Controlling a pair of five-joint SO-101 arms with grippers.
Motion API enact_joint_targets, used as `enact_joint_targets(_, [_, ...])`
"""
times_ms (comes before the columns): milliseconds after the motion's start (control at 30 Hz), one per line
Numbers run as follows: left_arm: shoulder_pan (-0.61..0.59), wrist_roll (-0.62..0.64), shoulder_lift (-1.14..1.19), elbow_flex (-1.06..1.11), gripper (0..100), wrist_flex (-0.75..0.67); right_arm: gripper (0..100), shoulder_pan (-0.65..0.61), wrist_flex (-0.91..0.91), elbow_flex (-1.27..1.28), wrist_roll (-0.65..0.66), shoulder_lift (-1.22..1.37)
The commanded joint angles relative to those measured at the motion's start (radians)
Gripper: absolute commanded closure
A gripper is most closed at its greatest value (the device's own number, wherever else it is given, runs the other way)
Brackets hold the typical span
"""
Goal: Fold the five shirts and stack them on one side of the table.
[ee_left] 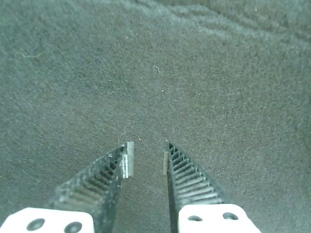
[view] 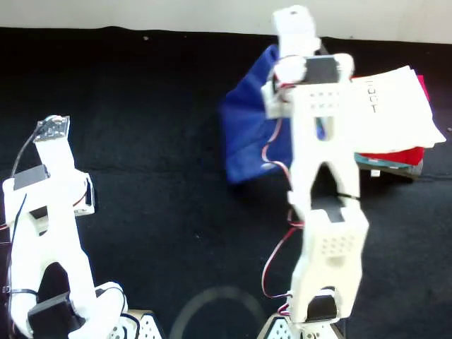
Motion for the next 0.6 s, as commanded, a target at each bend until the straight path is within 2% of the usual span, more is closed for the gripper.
enact_joint_targets(0, [-0.007,-0.006,-0.001,-0.039,88,0.002,99.2,0.056,0.012,-0.016,0.071,-0.142])
enact_joint_targets(333, [-0.002,-0.006,-0.001,-0.039,88,0.002,99.2,0.217,0.012,-0.013,0.218,-0.315])
enact_joint_targets(567, [-0.002,-0.006,-0.001,-0.039,88,0.002,99.2,0.358,0.007,-0.013,0.353,-0.312])
